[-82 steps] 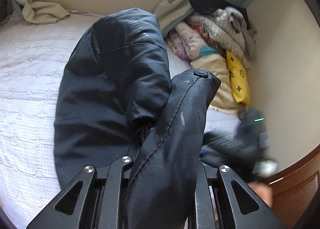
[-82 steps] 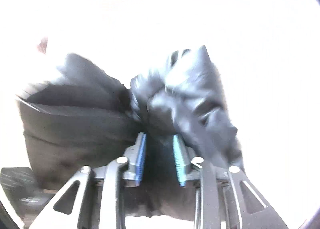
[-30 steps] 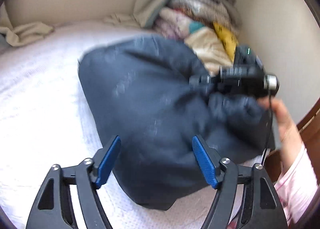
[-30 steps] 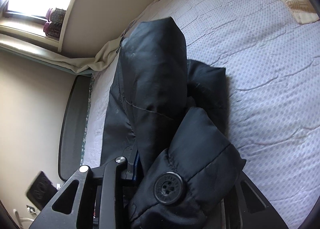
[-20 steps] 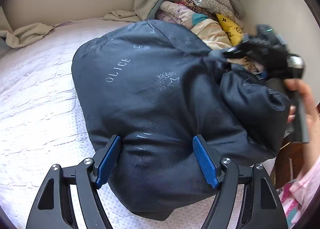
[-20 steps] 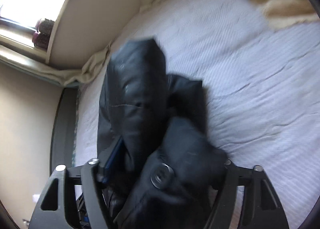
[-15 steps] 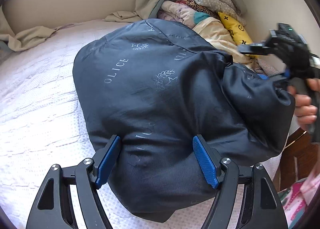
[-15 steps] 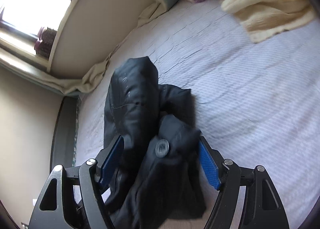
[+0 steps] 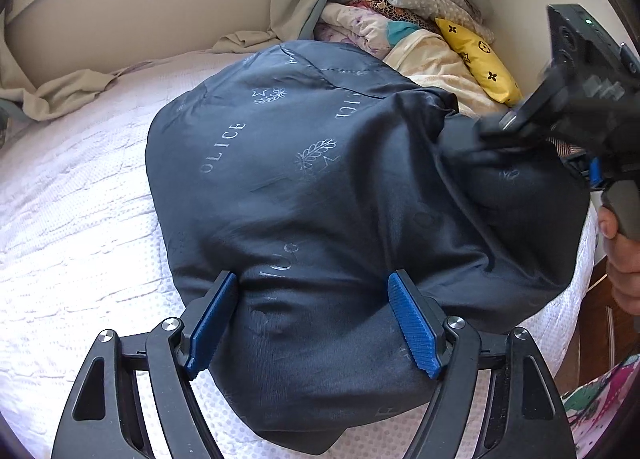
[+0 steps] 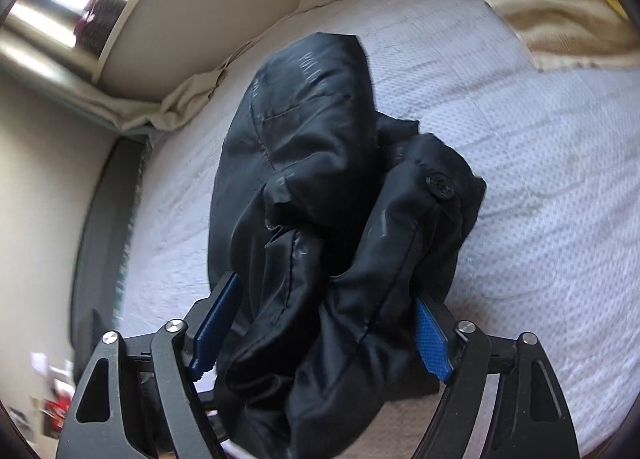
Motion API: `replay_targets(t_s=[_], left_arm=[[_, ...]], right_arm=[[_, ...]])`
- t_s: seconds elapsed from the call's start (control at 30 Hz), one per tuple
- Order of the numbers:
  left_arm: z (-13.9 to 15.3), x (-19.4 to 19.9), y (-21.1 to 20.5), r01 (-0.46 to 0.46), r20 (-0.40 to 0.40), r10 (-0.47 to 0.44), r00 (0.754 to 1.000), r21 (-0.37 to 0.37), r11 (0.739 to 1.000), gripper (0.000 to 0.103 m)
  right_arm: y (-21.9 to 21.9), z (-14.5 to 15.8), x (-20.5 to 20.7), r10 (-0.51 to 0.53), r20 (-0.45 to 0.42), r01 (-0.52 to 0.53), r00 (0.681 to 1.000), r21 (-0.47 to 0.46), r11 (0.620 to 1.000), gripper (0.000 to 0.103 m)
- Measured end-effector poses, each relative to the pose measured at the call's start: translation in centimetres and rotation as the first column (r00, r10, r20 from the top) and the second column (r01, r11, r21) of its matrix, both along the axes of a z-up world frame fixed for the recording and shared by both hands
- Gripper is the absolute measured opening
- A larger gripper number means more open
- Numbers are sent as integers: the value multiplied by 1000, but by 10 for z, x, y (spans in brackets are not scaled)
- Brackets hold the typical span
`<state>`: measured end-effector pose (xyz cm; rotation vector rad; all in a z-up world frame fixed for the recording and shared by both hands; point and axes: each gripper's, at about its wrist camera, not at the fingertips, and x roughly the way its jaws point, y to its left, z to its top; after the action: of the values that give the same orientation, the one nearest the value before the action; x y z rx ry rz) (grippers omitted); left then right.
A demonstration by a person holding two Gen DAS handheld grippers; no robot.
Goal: Fold large clothes
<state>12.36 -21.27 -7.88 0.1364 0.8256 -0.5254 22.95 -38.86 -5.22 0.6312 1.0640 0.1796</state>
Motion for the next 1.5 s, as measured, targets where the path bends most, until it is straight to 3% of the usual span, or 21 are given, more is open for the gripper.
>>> replay_targets(t_s=[0.1, 0.2, 0.37, 0.5, 0.63, 0.73, 0.8, 0.9, 0.97, 1.03, 1.07, 1.13, 1.2, 1.3, 1.37, 1.5], left_arm=[[1, 0, 0, 11, -4, -11, 1000, 0, 1000, 79], [8, -3, 3, 40, -15, -40, 999, -26, 999, 79], [18, -20, 5, 95, 14, -95, 995, -47, 994, 77], [11, -35, -6, 149, 49, -149, 988, 5, 989, 76], [-15, -30, -11, 137, 41, -139, 989, 43, 990, 77], [-28, -27, -14, 123, 50, -126, 991, 69, 990, 79], [-27, -26, -14, 118, 46, -121, 992, 67, 991, 80], [-25, -23, -13, 111, 34, -113, 993, 57, 992, 80], [-26, -22, -14, 104, 32, -106, 994, 57, 993, 81], [-26, -22, -16, 102, 34, -104, 994, 64, 993, 81], [-26, -22, -17, 101, 36, -104, 994, 68, 993, 82], [-26, -21, -19, 102, 39, -105, 994, 73, 992, 83], [-26, -20, -21, 102, 40, -105, 994, 75, 992, 85], [-25, -18, -24, 102, 38, -105, 994, 74, 992, 86], [-25, -17, -26, 102, 37, -105, 994, 71, 992, 87], [-25, -16, -26, 107, 41, -110, 993, 68, 992, 87]], right_arm=[[5, -7, 2, 16, -18, -18, 1000, -121, 992, 28], [-9, -18, -3, -23, -44, 19, 999, -104, 994, 20], [-35, -43, -16, -111, -89, 107, 990, -53, 993, 20], [-45, -67, -21, -154, -107, 153, 982, -15, 988, 26], [-49, -88, -18, -144, -113, 149, 983, 37, 988, 35], [-55, -98, -15, -156, -107, 169, 982, 123, 978, 47], [-60, -95, -17, -173, -118, 191, 978, 156, 969, 63], [-63, -72, -24, -192, -119, 209, 974, 153, 966, 71], [-59, -45, -31, -193, -81, 199, 978, 72, 977, 71], [-51, -9, -38, -227, 11, 227, 974, -126, 966, 71], [-45, 13, -42, -239, 89, 254, 967, -239, 937, 71], [-32, 41, -41, -230, 195, 284, 953, -325, 902, 65], [-18, 59, -25, -170, 235, 239, 957, -310, 920, 38], [5, 66, 30, -58, 194, 108, 979, -259, 960, 7], [20, 60, 69, -16, 144, 55, 989, -276, 959, 7], [37, 16, 129, 14, -6, -15, 1000, -341, 940, 7]])
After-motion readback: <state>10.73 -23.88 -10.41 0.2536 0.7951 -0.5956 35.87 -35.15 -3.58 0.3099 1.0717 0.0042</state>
